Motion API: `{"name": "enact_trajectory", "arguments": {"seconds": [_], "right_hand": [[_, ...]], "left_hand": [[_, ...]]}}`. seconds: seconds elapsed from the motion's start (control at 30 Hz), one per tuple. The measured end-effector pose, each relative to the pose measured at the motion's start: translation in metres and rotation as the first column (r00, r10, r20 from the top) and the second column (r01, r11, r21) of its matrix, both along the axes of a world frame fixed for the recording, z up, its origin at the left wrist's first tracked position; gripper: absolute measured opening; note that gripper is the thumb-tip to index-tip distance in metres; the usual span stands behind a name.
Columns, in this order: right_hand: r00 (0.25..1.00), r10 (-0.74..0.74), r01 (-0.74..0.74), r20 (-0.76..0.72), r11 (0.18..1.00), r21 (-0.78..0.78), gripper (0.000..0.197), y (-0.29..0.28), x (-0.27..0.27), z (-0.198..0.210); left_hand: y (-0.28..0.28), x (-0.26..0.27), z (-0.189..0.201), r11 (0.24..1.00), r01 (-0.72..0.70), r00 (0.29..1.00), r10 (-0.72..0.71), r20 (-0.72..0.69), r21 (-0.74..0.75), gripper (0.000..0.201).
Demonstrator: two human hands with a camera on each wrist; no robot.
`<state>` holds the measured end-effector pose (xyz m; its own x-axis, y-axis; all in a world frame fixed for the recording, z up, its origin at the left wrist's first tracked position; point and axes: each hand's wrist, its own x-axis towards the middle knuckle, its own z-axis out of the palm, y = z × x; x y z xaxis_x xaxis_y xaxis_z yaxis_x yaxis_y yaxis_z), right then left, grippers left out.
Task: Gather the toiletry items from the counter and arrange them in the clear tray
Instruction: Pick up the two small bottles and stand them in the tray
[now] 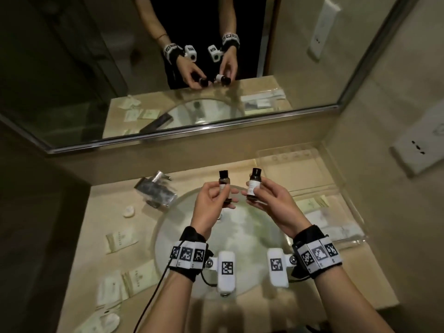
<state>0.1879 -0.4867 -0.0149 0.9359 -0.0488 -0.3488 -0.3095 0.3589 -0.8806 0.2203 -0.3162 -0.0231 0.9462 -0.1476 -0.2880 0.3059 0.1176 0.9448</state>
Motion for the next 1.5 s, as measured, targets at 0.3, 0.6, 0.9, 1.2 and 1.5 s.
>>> {"name": "enact_trajectory", "arguments": {"seconds": [0.3,0.6,0.9,1.2,1.5], "right_hand": [[0.987,-0.094,0.047,-0.130,0.942,-0.331,0.036,-0.150,-0.019,-0.033],[0.956,-0.130,-0.185,-0.264,0.433,-0.882,0.032,-0.236,-0.033,-0.097],[0.920,-0.040,-0.384,-0.389,0.088,-0.919,0.038,-0.252,-0.046,-0.114],[0.932,0.002,-0.362,-0.362,0.008,-0.932,0.038,-0.254,-0.047,-0.127],[0.950,0.056,-0.299,-0.306,-0.109,-0.948,0.040,-0.253,-0.048,-0.128]], "left_hand": [[-0.147,-0.016,-0.038,0.995,0.073,0.976,-0.085,-0.202,-0.066,0.030],[-0.237,-0.039,-0.083,0.990,0.138,0.922,-0.116,-0.370,0.033,0.036],[-0.273,-0.047,-0.116,0.928,0.232,0.929,-0.123,-0.349,0.292,0.042],[-0.290,-0.046,-0.127,0.927,0.242,0.931,-0.139,-0.337,0.286,0.039],[-0.288,-0.037,-0.133,0.937,0.229,0.932,-0.133,-0.337,0.264,0.042]]}}
